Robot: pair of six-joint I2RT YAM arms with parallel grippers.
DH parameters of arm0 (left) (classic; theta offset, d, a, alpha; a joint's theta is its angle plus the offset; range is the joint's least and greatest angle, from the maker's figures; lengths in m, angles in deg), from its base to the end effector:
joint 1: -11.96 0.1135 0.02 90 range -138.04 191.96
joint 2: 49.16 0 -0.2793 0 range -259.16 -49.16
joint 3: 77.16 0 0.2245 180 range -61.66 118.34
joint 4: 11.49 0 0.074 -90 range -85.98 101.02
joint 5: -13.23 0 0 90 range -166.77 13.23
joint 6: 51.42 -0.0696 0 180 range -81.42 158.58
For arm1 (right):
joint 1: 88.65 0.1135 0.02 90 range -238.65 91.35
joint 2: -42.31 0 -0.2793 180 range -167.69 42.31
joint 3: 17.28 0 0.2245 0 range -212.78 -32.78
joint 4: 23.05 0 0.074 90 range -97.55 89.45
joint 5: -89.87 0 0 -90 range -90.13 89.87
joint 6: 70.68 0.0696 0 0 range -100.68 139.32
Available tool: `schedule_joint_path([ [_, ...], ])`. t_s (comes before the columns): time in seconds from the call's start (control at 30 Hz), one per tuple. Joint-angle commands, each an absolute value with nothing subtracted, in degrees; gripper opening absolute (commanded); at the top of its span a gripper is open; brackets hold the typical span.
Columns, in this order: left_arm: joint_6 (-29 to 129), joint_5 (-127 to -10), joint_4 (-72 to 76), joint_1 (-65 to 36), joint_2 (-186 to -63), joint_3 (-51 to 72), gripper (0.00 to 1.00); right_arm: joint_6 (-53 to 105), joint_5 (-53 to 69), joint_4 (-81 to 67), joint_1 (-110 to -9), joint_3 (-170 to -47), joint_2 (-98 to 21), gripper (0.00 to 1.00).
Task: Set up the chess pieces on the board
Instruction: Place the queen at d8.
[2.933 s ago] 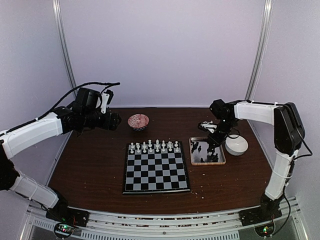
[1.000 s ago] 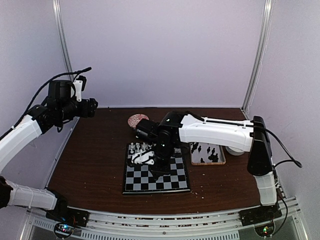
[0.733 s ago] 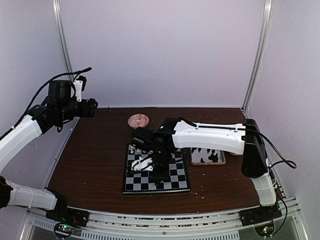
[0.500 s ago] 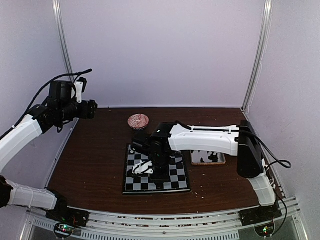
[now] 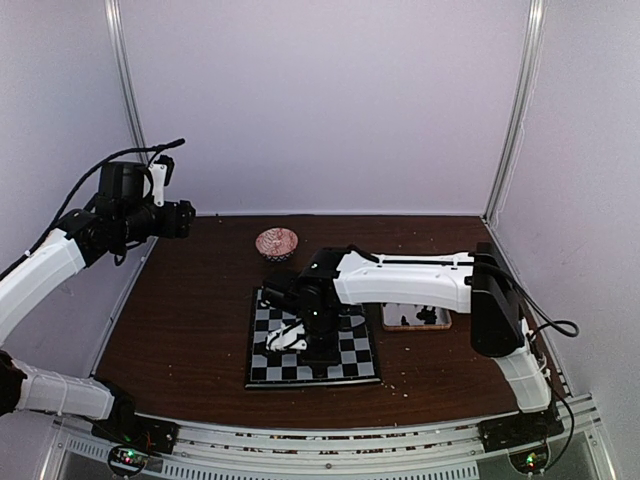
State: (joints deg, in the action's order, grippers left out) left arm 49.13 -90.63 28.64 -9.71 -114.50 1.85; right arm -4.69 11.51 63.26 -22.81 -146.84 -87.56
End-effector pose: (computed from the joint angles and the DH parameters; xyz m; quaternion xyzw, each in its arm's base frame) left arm 0.2370 -0.0762 0.3573 0.0185 0.8461 -0.0465 0.5306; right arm 0.1640 0.3998 0.1847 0.7044 -0.7020 -0.1052 0.0088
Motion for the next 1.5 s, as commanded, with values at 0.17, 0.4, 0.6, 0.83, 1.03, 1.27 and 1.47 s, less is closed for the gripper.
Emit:
schedule_joint_path([
  [0.17,48.8,-89.7,27.7,-9.0,-115.2,3.2,0.81,-4.1,8.7,62.4,-22.8,-146.3,-88.6,0.1],
  [0.4,48.9,-89.3,27.7,-9.0,-115.2,3.3,0.81,-3.9,8.5,62.4,-22.9,-145.9,-88.1,0.2],
  [0.6,49.0,-89.1,27.7,-8.9,-115.2,3.4,0.81,-3.8,8.1,62.1,-22.9,-145.5,-87.8,0.26],
  [0.83,49.0,-89.0,27.7,-8.9,-115.3,3.3,0.81,-3.8,7.2,62.1,-22.9,-145.8,-86.4,0.35],
  [1.03,49.0,-89.0,27.6,-8.9,-115.9,3.3,0.81,-4.5,6.3,62.5,-22.9,-146.8,-83.0,0.4],
  [1.27,49.2,-88.6,27.7,-8.8,-116.5,3.3,0.81,-5.2,7.0,60.1,-25.4,-142.9,-75.3,0.42],
  [1.47,49.5,-87.5,27.7,-8.6,-117.5,3.4,0.81,-4.8,9.6,56.1,-33.4,-135.0,-67.7,0.4],
])
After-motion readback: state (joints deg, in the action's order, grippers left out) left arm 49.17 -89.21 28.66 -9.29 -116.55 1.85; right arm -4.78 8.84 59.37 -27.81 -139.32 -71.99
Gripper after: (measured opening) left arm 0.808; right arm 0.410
